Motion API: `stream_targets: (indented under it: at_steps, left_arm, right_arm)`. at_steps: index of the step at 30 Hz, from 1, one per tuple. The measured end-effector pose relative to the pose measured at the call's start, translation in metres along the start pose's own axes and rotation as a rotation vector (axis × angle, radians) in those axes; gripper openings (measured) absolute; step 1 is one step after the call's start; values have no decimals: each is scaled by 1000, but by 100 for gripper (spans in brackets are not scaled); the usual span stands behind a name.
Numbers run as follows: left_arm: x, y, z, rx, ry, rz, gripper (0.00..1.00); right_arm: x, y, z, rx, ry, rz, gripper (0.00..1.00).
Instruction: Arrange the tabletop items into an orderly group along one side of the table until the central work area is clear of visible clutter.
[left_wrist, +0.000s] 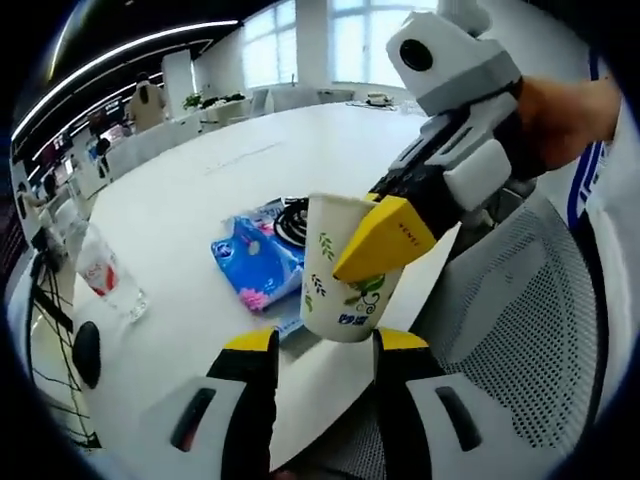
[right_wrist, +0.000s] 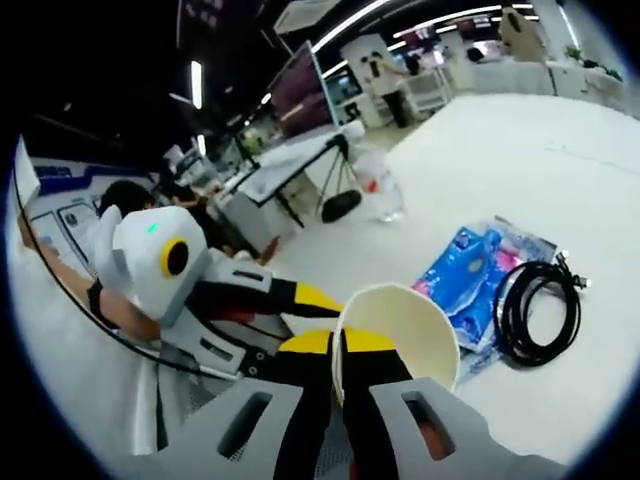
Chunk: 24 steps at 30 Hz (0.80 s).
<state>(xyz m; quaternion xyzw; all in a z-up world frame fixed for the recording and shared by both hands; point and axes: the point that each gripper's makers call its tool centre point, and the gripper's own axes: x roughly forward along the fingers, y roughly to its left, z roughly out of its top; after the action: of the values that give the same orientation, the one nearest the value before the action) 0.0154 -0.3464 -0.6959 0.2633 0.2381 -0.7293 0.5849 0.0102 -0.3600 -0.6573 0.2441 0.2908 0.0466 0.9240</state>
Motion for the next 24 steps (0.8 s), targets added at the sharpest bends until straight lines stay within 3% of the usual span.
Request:
stream_targets:
  at_steps: [12, 24]
  left_arm:
    - [0, 4, -1, -36, -9, 16, 36]
    - [-6, 20, -8, -156, -36, 72, 37]
  right_arm:
    - [-4, -10, -3, 32, -4, -41, 0]
    - [-1, -18, 1, 22, 15, -63, 0]
